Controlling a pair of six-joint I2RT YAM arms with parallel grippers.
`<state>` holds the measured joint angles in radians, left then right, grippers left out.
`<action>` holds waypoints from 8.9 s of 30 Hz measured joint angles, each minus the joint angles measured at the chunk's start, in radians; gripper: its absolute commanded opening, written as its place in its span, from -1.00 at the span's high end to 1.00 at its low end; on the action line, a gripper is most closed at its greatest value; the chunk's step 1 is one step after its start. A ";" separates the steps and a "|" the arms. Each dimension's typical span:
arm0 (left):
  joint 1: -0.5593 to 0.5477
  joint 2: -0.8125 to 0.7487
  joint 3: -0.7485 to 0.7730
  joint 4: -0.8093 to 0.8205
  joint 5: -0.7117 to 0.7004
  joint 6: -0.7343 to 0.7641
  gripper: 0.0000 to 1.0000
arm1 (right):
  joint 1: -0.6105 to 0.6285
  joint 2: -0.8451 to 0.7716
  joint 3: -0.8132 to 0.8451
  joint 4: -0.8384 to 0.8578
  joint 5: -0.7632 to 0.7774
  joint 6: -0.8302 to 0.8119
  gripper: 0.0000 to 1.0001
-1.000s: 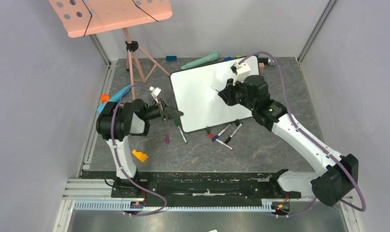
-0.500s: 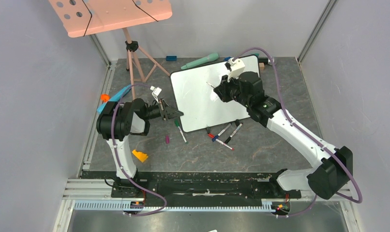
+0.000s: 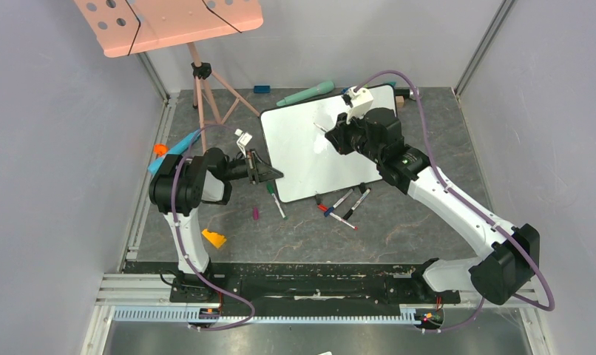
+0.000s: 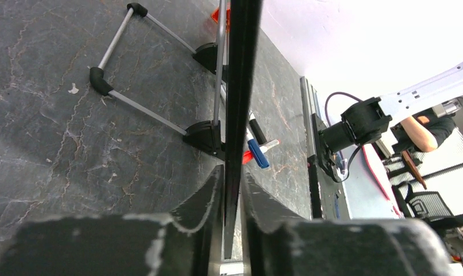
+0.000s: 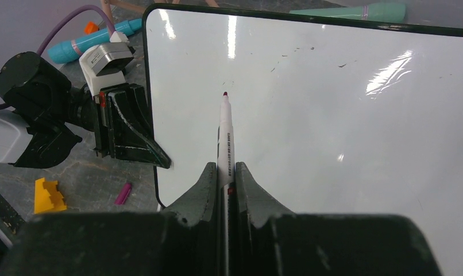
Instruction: Write a sentence on the whiteboard
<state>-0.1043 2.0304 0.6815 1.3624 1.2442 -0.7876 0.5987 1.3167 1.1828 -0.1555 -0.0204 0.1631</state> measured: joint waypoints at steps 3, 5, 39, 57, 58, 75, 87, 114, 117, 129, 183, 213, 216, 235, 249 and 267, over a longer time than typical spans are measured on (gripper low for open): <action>0.000 0.000 0.010 0.001 0.010 0.027 0.88 | 0.000 0.000 0.000 0.000 0.000 0.000 1.00; 0.000 0.000 0.011 0.002 0.015 0.040 0.93 | 0.000 0.000 0.000 0.000 0.000 0.000 1.00; -0.004 0.038 0.038 0.031 0.022 0.017 0.96 | 0.137 0.097 0.076 0.000 0.049 0.000 1.00; -0.002 0.038 0.038 0.041 0.023 0.028 0.96 | 0.139 -0.016 0.005 -0.020 0.122 -0.026 1.00; 0.003 0.038 0.039 0.041 0.024 0.030 0.96 | 0.139 -0.021 0.004 -0.024 0.126 -0.028 1.00; 0.023 0.123 0.131 0.076 0.079 -0.005 0.96 | 0.139 0.015 0.012 -0.017 0.122 -0.034 1.00; 0.024 0.117 0.098 0.098 0.061 -0.005 0.96 | 0.146 0.121 0.097 -0.013 0.104 -0.033 1.00; 0.008 0.102 0.089 0.105 0.048 -0.012 0.96 | 0.178 0.315 0.280 0.005 0.137 -0.023 1.00; 0.006 0.090 0.085 0.105 0.049 -0.011 0.90 | 0.178 0.315 0.280 0.004 0.143 -0.023 1.00; 0.011 0.087 0.092 0.106 0.070 0.007 0.37 | 0.178 0.301 0.279 0.003 0.154 -0.025 1.00; 0.004 0.141 0.150 0.106 0.096 -0.027 0.96 | 0.188 0.435 0.420 -0.047 0.273 0.032 1.00; 0.003 0.141 0.150 0.105 0.095 -0.027 0.96 | 0.190 0.515 0.473 -0.079 0.350 0.046 1.00; 0.004 0.141 0.150 0.105 0.095 -0.027 0.96 | 0.190 0.515 0.474 -0.079 0.356 0.046 1.00; 0.002 0.141 0.150 0.103 0.093 -0.027 0.96 | 0.196 0.489 0.417 -0.078 0.381 0.035 1.00; 0.002 0.141 0.150 0.104 0.093 -0.027 0.96 | 0.196 0.468 0.389 -0.083 0.374 0.026 1.00; 0.002 0.141 0.150 0.106 0.094 -0.027 0.96 | 0.195 0.457 0.416 -0.087 0.382 -0.002 1.00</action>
<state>-0.1024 2.1715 0.8310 1.4681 1.3380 -0.8143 0.7933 1.7737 1.5986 -0.2424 0.3614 0.1608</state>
